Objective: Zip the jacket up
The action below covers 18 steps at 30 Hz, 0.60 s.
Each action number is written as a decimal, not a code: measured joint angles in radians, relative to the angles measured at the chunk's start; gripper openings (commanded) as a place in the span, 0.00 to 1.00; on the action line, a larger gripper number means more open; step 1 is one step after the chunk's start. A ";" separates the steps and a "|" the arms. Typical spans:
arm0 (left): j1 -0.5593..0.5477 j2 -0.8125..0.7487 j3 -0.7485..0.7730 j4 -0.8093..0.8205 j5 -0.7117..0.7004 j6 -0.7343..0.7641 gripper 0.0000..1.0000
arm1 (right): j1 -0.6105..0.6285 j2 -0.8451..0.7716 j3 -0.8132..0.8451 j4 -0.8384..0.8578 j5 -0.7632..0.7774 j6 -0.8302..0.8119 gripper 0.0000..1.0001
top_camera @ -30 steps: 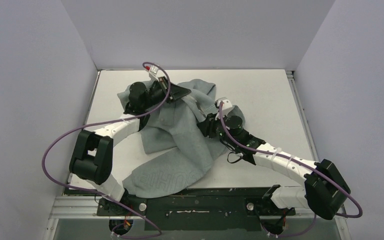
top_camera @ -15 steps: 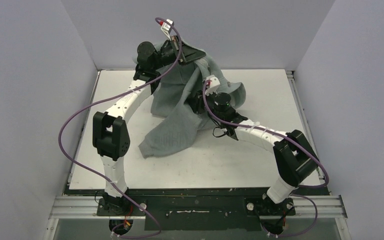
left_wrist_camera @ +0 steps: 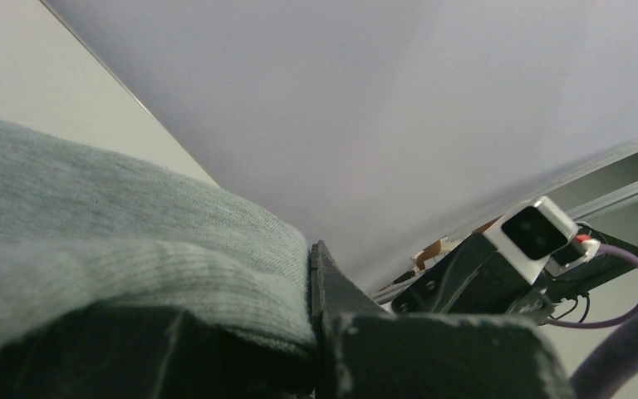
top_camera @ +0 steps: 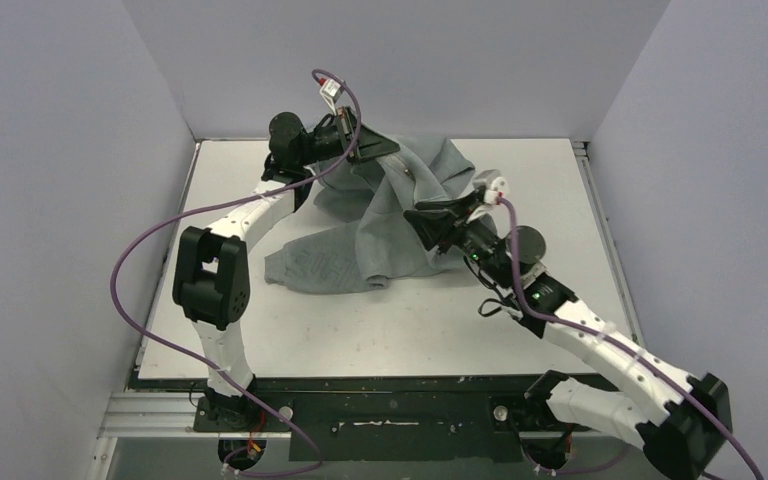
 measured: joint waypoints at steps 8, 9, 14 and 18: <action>-0.003 -0.019 -0.054 0.084 0.018 -0.031 0.00 | -0.014 0.051 -0.082 -0.048 0.073 0.090 0.17; -0.003 -0.025 -0.056 0.087 0.019 -0.032 0.00 | -0.014 0.087 -0.095 -0.048 0.072 0.103 0.17; -0.007 -0.041 -0.060 0.097 0.023 -0.033 0.00 | -0.029 0.229 -0.109 -0.039 0.066 0.142 0.17; -0.010 -0.048 -0.064 0.098 0.030 -0.033 0.00 | -0.053 0.281 -0.106 -0.029 0.077 0.159 0.17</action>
